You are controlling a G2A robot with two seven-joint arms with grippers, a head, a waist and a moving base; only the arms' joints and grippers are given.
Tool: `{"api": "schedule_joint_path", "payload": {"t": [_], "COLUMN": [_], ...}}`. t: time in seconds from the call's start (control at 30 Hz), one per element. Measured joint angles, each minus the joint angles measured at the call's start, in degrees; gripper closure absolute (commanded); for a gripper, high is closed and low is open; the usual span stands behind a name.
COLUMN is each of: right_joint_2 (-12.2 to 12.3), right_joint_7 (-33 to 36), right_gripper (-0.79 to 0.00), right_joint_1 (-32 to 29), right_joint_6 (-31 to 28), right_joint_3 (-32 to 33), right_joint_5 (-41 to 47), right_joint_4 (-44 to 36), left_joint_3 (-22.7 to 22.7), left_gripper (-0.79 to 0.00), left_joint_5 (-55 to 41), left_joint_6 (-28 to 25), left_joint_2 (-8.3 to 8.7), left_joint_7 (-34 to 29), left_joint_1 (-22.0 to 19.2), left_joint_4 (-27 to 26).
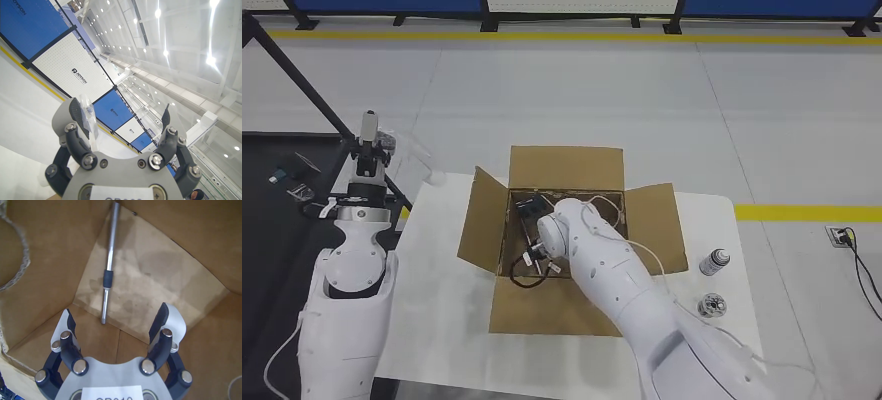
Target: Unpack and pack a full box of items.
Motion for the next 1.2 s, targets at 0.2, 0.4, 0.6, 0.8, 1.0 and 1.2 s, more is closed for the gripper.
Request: {"api": "schedule_joint_path", "payload": {"t": [0.2,0.4,0.6,0.8,1.0,1.2], "right_joint_2": [1.7,3.2,4.5,6.1,8.8,8.8], "right_joint_7": [2.2,3.4,1.7,-3.7,-5.1,-5.0], "right_gripper": [-0.785,-0.785,-0.785,-0.785,-0.785,-0.785], "right_joint_1": [2.6,3.7,3.8,1.5,-3.9,-3.5], "right_joint_6": [-4.0,-6.6,-8.6,-10.0,-3.9,-4.2], "right_joint_3": [1.5,2.2,2.8,3.2,3.9,3.9], "right_joint_5": [1.4,1.6,1.8,0.9,-2.8,-2.7], "right_joint_4": [2.3,3.0,2.3,-2.5,-17.4,-15.8], "left_joint_3": [-0.5,0.0,0.4,0.8,1.1,1.0], "left_gripper": [-0.785,-0.785,-0.785,-0.785,-0.785,-0.785], "left_joint_5": [0.2,0.2,0.4,0.5,0.6,0.6], "left_joint_6": [0.2,0.1,0.0,0.0,0.0,0.0], "left_joint_2": [0.08,0.02,-0.03,-0.10,-0.15,-0.15], "left_joint_7": [0.4,0.5,0.5,0.8,0.9,0.9], "left_joint_1": [0.5,0.6,0.7,1.3,1.8,1.8], "left_joint_4": [-0.6,-1.4,-2.2,-3.4,-4.6,-4.6]}}
